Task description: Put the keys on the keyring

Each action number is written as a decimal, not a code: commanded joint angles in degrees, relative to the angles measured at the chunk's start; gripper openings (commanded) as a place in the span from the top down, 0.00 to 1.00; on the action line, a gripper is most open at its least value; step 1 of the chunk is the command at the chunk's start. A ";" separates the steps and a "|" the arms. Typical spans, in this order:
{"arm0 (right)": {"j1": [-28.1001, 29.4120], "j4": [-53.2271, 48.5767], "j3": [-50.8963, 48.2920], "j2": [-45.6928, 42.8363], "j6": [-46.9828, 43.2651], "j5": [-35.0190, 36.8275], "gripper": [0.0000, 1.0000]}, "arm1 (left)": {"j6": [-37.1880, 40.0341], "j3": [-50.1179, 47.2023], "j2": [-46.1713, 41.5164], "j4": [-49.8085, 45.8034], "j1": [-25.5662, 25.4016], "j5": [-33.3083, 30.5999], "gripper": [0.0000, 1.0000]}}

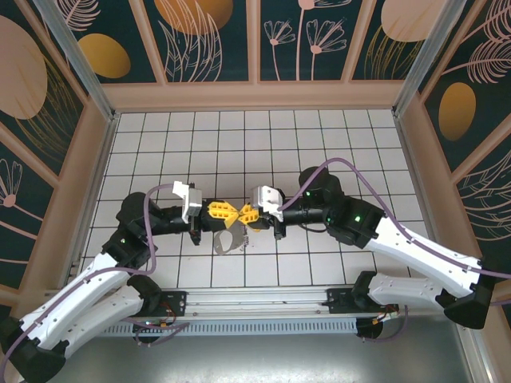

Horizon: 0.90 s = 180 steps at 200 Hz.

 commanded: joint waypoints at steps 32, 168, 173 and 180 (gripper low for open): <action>0.07 -12.99 8.75 5.75 -5.53 5.41 1.00 | 19.11 12.58 5.85 -28.88 -0.41 -0.82 0.91; 0.47 -16.45 12.21 7.49 -7.49 2.86 1.00 | 23.39 13.95 8.30 -33.25 -0.39 -2.97 1.00; 0.52 -16.28 11.96 7.38 -7.28 2.95 1.00 | 22.37 13.08 7.61 -31.26 -0.44 -2.91 1.00; 0.45 -15.98 11.49 7.08 -7.00 3.11 1.00 | 20.76 12.11 6.55 -28.58 -0.45 -2.70 1.00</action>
